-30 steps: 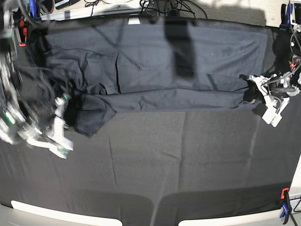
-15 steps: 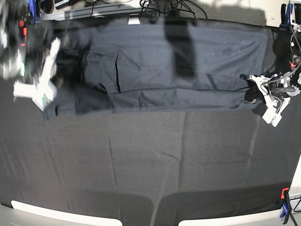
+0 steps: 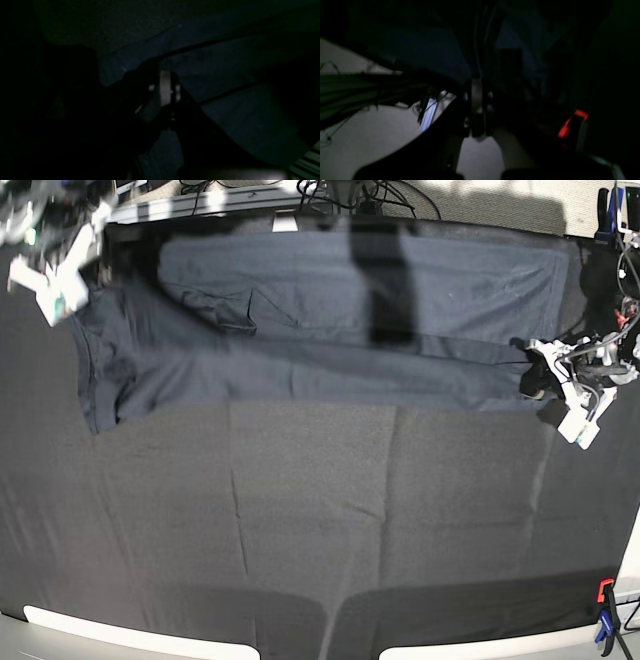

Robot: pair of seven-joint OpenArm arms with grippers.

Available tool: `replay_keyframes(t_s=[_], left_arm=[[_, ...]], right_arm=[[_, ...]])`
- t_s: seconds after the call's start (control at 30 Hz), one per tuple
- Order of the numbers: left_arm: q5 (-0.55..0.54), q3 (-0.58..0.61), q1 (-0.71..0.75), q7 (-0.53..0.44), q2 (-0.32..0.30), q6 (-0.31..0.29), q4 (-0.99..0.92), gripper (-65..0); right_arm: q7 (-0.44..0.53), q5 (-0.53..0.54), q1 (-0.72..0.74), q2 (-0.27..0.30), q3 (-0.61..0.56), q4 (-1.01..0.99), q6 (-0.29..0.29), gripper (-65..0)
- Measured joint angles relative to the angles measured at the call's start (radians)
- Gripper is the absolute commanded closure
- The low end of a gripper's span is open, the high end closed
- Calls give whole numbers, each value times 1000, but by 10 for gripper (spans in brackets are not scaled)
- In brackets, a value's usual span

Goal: Layout the t-shirt on the table in an organized manner, then fold the t-shirt properly
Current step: 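Drag the folded strip toward the robot base with both grippers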

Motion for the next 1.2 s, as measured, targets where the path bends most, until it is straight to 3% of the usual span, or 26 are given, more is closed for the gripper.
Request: replay_keyframes(t_s=[0.4,0.43,0.53,0.73,0.87,0.97,1.1,1.2], left_arm=[[-7,0,0,8,0,0,89,0],[-7,0,0,23,0,-15,94,0],[-3,0,0,83,-2,-135,95,0],[-4,0,3,142,-9,-142,95,0],[-5,0,3,142,-58,-142,96,0],[-69,0,3,143,-99,-142,97,0],[-206,0,3,152,-124,-142,97,0],[-251,0,6,153,-119,-142,97,0]], right_arm=[[36,0,0,0,0,0,0,0],[36,0,0,0,0,0,0,0],[36,0,0,0,0,0,0,0],[36,0,0,0,0,0,0,0],[17,-53,1,0,0,0,0,0],[8,-159,0,0,0,0,1,0],[8,-153,0,0,0,0,1,0],[8,-151,0,0,0,0,1,0]])
